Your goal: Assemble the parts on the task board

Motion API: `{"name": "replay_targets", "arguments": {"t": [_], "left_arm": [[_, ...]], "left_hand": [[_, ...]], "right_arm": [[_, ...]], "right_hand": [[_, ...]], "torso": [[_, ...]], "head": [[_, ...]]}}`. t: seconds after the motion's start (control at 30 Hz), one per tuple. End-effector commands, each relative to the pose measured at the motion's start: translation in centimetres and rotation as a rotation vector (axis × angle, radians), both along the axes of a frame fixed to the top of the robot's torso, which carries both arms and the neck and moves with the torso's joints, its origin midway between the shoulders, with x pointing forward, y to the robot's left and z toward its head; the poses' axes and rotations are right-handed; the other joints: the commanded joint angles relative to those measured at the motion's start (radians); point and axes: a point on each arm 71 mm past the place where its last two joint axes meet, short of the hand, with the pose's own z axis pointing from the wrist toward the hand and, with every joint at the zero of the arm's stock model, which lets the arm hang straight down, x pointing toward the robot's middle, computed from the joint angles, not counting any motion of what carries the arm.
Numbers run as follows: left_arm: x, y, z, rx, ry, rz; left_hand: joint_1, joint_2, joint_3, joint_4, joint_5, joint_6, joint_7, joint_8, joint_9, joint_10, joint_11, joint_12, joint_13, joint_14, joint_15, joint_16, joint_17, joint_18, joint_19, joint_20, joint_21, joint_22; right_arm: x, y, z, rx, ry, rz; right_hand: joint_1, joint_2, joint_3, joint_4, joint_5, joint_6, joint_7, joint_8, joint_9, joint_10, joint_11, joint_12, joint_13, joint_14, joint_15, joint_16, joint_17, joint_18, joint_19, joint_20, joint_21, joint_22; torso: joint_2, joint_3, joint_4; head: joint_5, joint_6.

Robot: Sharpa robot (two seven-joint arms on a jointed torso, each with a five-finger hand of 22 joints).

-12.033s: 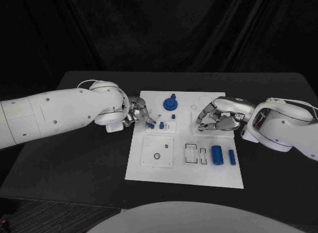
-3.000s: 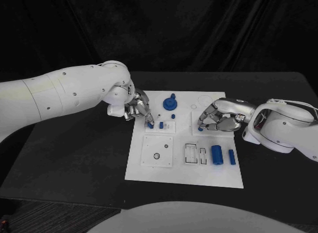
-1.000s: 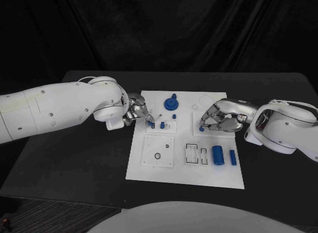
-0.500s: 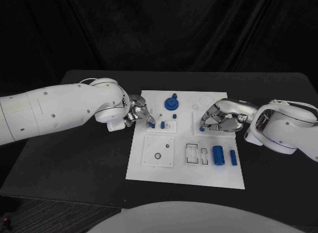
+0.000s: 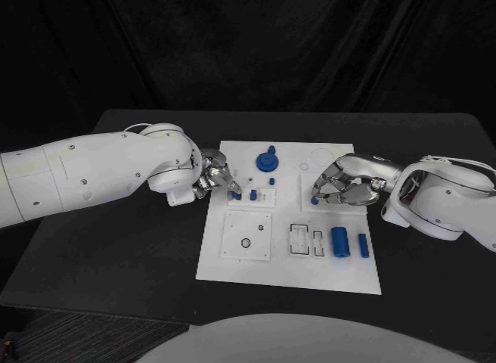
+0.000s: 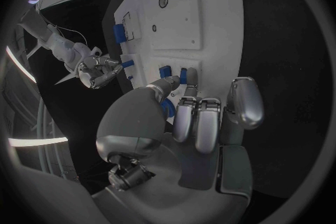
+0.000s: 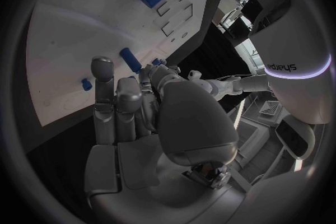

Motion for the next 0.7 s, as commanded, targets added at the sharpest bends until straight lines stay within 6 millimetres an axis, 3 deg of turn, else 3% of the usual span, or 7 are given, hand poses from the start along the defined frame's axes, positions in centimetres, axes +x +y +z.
{"name": "replay_targets", "arguments": {"t": [0.03, 0.33, 0.4, 0.43, 0.57, 0.63, 0.7], "left_arm": [[-0.16, -0.24, -0.28, -0.010, 0.005, -0.016], [-0.37, -0.31, -0.55, -0.011, 0.017, -0.030], [-0.41, -0.34, -0.58, -0.011, 0.022, -0.035], [-0.43, -0.36, -0.60, -0.010, 0.023, -0.037], [-0.49, -0.39, -0.66, -0.007, 0.031, -0.045], [-0.50, -0.39, -0.69, -0.005, 0.034, -0.047], [-0.49, -0.37, -0.71, -0.003, 0.037, -0.048]], "left_hand": [[-0.004, 0.007, 0.003, 0.004, 0.005, -0.001, -0.005, 0.006, 0.001, -0.004, -0.001, -0.006, 0.168, 0.082, -0.003, -0.003, 0.233, -0.002, -0.006, 0.001, 0.000, 0.154], [-0.003, 0.004, 0.004, 0.002, -0.003, -0.007, -0.003, 0.006, 0.004, -0.008, 0.000, -0.009, 0.165, 0.080, -0.002, -0.004, 0.230, -0.001, -0.009, 0.001, -0.004, 0.153], [-0.012, 0.001, -0.005, 0.010, -0.075, -0.014, -0.003, 0.007, 0.009, -0.008, 0.002, -0.008, 0.165, 0.080, -0.002, -0.005, 0.230, -0.002, -0.010, 0.004, -0.005, 0.153], [-0.023, -0.003, -0.023, 0.022, -0.135, -0.016, -0.001, 0.008, 0.011, -0.007, 0.003, -0.007, 0.166, 0.080, 0.001, -0.005, 0.230, -0.001, -0.009, 0.004, -0.005, 0.153], [-0.048, -0.014, -0.074, 0.057, -0.213, -0.016, 0.002, 0.006, 0.010, -0.008, 0.006, -0.006, 0.165, 0.080, 0.003, -0.005, 0.229, -0.001, -0.011, 0.007, -0.008, 0.152], [-0.080, -0.024, -0.118, 0.091, -0.282, -0.013, 0.007, 0.004, 0.007, -0.008, 0.009, -0.005, 0.166, 0.079, 0.006, -0.005, 0.229, -0.001, -0.010, 0.009, -0.009, 0.152], [-0.106, -0.030, -0.153, 0.119, -0.322, -0.012, 0.009, 0.002, 0.005, -0.007, 0.012, -0.004, 0.166, 0.079, 0.009, -0.005, 0.229, -0.001, -0.010, 0.011, -0.009, 0.152]], "right_arm": [[-0.05, -0.07, -0.15, 0.002, 0.014, -0.010], [-0.06, -0.04, -0.19, 0.003, 0.016, -0.010], [-0.06, -0.04, -0.20, 0.003, 0.016, -0.010], [-0.06, -0.04, -0.20, 0.003, 0.016, -0.011], [-0.07, -0.04, -0.21, 0.003, 0.016, -0.011], [-0.07, -0.04, -0.21, 0.003, 0.016, -0.011], [-0.07, -0.04, -0.22, 0.003, 0.016, -0.011]], "right_hand": [[0.012, -0.001, 0.004, 0.000, 0.006, -0.007, -0.001, -0.007, 0.001, -0.004, 0.001, -0.002, -0.002, -0.005, -0.001, -0.002, 0.001, 0.020, -0.005, 0.000, -0.001, 0.055], [0.012, -0.001, 0.004, 0.000, 0.006, -0.007, -0.001, -0.007, 0.001, -0.004, 0.001, -0.002, -0.002, -0.005, -0.001, -0.002, 0.001, 0.020, -0.005, 0.000, -0.001, 0.055], [0.010, -0.002, 0.005, -0.001, 0.007, -0.008, -0.001, -0.007, 0.002, -0.004, 0.001, -0.001, -0.002, -0.005, -0.001, -0.001, 0.001, 0.020, -0.006, 0.000, -0.002, 0.055], [0.010, -0.002, 0.005, -0.001, 0.007, -0.008, -0.001, -0.007, 0.002, -0.004, 0.001, -0.001, -0.002, -0.005, -0.001, -0.001, 0.001, 0.020, -0.006, 0.000, -0.002, 0.055], [0.010, -0.002, 0.005, -0.001, 0.007, -0.008, -0.001, -0.007, 0.002, -0.004, 0.001, -0.001, -0.002, -0.005, -0.001, -0.001, 0.001, 0.020, -0.006, 0.000, -0.002, 0.055], [0.010, -0.002, 0.005, -0.001, 0.007, -0.008, -0.001, -0.007, 0.002, -0.004, 0.001, -0.001, -0.002, -0.005, -0.001, -0.001, 0.001, 0.020, -0.006, 0.000, -0.002, 0.055], [0.010, -0.002, 0.005, -0.001, 0.007, -0.008, -0.001, -0.007, 0.002, -0.004, 0.001, -0.001, -0.002, -0.005, -0.001, -0.001, 0.001, 0.020, -0.006, 0.000, -0.002, 0.055]], "torso": [[-0.001, 0.0005, -0.0010], [0.000, -0.0003, -0.0010], [0.000, -0.0002, -0.0007], [0.000, -0.0002, -0.0006], [0.000, 0.0003, 0.0002], [0.000, 0.0004, 0.0004], [0.000, 0.0005, 0.0003]], "head": [[0.001, 0.000], [0.003, 0.000], [0.003, 0.000], [0.003, 0.000], [0.002, 0.000], [0.002, 0.000], [0.001, 0.000]]}}
